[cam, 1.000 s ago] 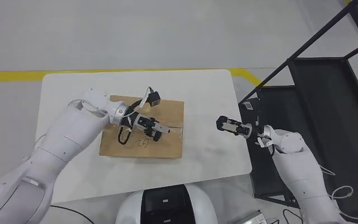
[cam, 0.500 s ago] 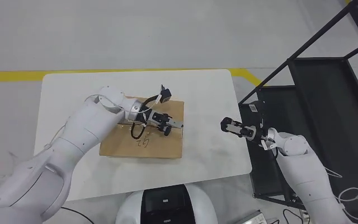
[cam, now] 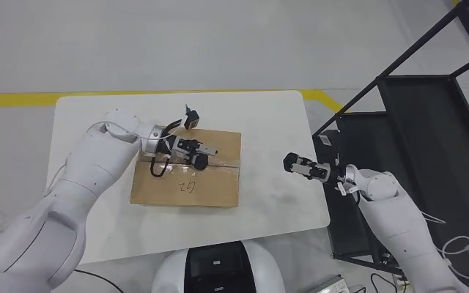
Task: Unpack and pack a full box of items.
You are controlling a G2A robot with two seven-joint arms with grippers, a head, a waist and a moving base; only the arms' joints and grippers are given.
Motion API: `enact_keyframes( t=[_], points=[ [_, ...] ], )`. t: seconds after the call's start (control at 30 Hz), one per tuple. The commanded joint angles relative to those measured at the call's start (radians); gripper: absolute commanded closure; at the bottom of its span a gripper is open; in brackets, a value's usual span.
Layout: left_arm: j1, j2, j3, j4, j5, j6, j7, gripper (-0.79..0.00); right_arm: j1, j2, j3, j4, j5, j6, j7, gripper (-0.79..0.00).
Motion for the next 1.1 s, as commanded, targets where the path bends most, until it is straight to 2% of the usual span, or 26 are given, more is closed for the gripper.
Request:
enact_keyframes(
  t=[0.0, 0.37, 0.53, 0.77, 1.07],
  points=[
    [0.015, 0.021, -0.020, -0.026, 0.026, -0.002, 0.002, -0.785, 0.007, 0.004, -0.010, 0.001, 0.000, -0.003, -0.003, -0.785],
    [0.131, 0.157, -0.198, -0.202, 0.121, 0.004, -0.003, -0.785, 0.031, 0.029, -0.053, -0.007, 0.006, -0.017, -0.017, -0.785],
    [0.194, 0.210, -0.302, -0.233, 0.132, 0.023, 0.006, -0.785, 0.037, 0.038, -0.070, -0.008, 0.012, -0.022, -0.022, -0.785],
    [0.268, 0.259, -0.440, -0.270, 0.068, 0.045, 0.020, -0.785, 0.047, 0.049, -0.094, -0.014, 0.017, -0.032, -0.032, -0.785],
    [0.335, 0.306, -0.585, -0.282, 0.039, 0.068, 0.049, -0.785, 0.056, 0.063, -0.116, -0.009, 0.027, -0.041, -0.041, -0.785]
  ],
)
